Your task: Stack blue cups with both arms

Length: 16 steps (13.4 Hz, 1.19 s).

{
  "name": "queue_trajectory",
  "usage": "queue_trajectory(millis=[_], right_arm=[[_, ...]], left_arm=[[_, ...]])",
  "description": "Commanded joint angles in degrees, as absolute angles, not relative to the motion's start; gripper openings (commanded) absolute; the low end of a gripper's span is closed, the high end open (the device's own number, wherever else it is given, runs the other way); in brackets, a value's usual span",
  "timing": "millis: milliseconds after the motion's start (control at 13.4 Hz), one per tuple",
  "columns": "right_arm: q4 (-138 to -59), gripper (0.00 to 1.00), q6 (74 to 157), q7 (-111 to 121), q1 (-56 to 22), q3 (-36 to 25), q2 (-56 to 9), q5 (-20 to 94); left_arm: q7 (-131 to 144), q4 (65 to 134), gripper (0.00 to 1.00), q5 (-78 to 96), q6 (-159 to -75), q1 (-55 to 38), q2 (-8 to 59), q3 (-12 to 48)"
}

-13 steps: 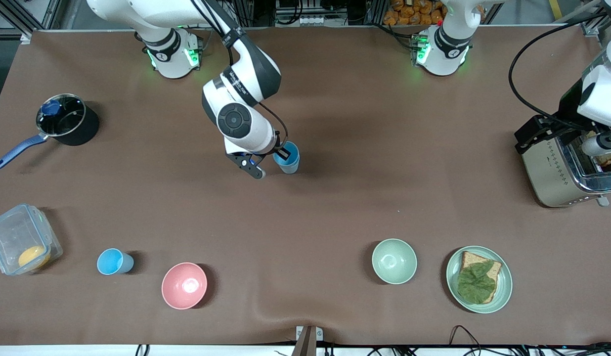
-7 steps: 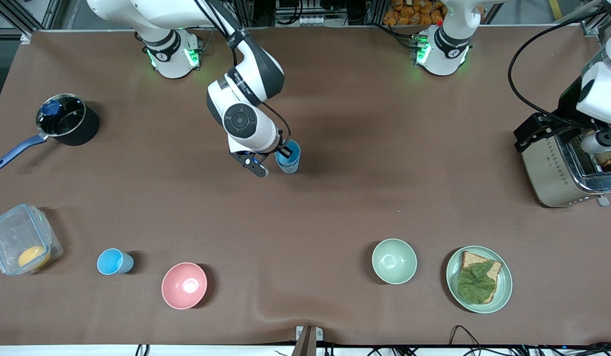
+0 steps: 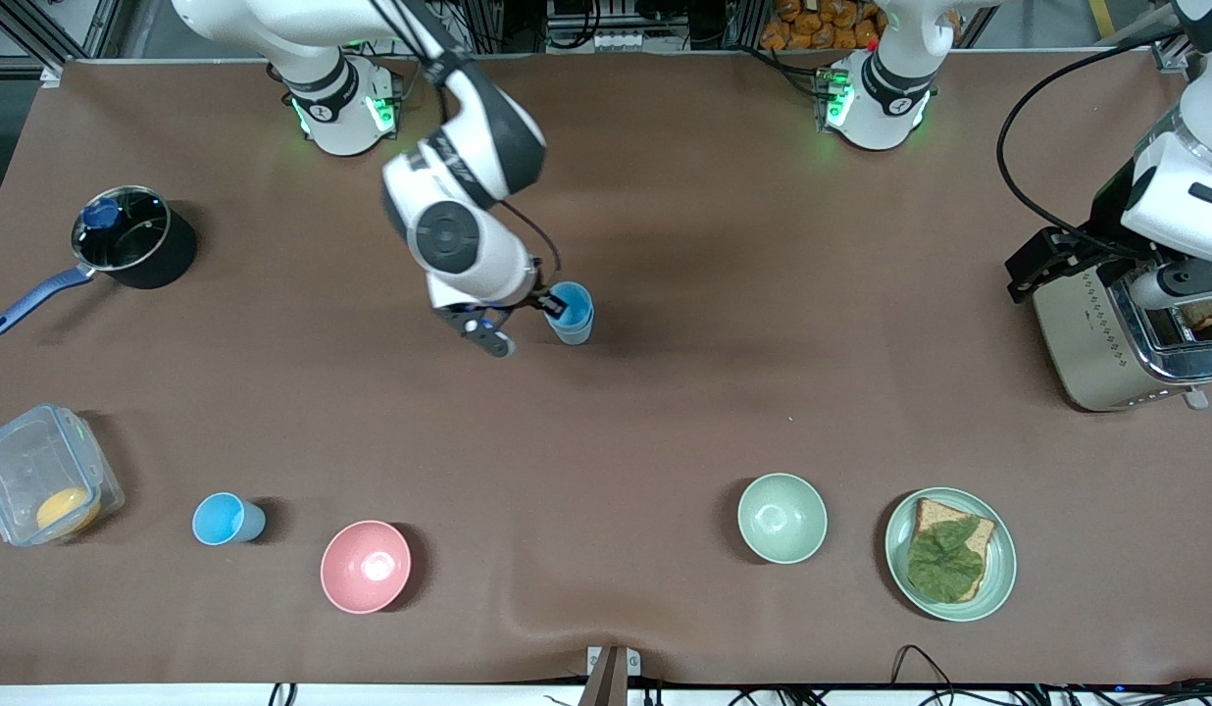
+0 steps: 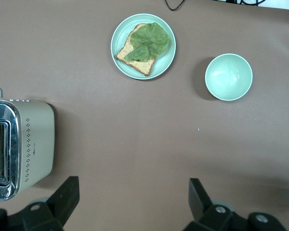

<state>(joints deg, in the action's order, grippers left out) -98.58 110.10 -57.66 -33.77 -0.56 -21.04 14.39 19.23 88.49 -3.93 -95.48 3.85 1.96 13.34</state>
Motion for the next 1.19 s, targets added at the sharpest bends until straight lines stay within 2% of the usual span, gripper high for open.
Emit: queue_trajectory(millis=[0,521,818,1116], right_arm=[[-100.0,1.00,103.2,-40.9,-23.7,0.1,-14.1,11.0],[-100.0,1.00,92.8,-4.6,-3.5,0.1,-4.5,3.6],[-99.5,1.00,89.5,1.6,1.9,2.5,1.3,-1.2],[-94.3,1.00,86.1,3.7,4.3,4.4,1.4,-3.8]], left_arm=[[18.2,88.6,1.00,-3.3,-95.2,4.7,1.6,13.7],[17.8,88.9,1.00,-3.3,-92.9,4.6,0.8,13.7],[17.8,88.8,1.00,-3.3,-92.8,4.4,0.8,13.7],[17.7,88.4,1.00,-3.3,-91.5,4.4,0.8,13.7]])
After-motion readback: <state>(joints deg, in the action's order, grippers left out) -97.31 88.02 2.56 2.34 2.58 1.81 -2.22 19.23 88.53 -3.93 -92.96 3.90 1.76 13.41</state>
